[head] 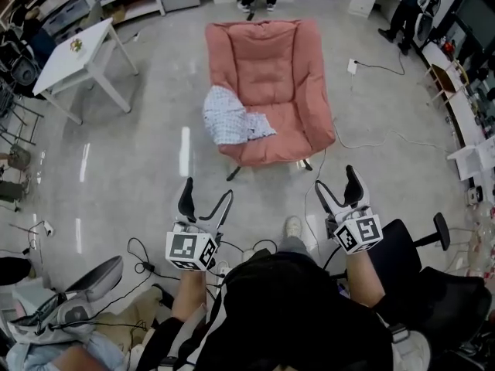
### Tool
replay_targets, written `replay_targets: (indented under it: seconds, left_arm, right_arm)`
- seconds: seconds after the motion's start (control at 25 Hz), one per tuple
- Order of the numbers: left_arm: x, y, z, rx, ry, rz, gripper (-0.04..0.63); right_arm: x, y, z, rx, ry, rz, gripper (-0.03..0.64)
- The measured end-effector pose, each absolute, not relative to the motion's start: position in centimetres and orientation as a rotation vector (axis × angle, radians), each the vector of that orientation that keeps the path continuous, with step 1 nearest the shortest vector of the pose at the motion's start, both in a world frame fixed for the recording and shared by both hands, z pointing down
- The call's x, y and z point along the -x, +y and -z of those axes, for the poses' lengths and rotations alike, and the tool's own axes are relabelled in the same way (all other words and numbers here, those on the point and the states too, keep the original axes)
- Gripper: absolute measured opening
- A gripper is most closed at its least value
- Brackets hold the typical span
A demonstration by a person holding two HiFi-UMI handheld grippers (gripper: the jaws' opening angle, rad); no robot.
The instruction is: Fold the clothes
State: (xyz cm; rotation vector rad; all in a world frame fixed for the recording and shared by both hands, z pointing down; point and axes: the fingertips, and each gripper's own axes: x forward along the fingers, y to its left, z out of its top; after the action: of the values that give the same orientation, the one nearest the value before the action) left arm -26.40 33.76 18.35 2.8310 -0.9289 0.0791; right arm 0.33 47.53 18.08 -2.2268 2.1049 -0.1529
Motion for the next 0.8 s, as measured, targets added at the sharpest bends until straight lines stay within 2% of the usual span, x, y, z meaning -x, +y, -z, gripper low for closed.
replay_targets:
  seconds: [0.24,0.44,0.8]
  left_arm:
    - [23.3,29.7,-19.5,-2.825,-0.982,-0.114,0.433]
    - [18.3,25.9,-18.7,-2.814,-1.042,-0.116,0.433]
    - [10.8,21.0,-20.7,-2.781,-1.122,-0.217,0.431]
  right_arm:
    - [-3.8,41.8,-19.0,2.165,2.141,0.140,0.419]
    - [-9.7,36.5,-18.9,2.101,2.174,0.148,0.376]
    - [-16.8,29.7,-20.6,1.968,2.307,0.183,0.368]
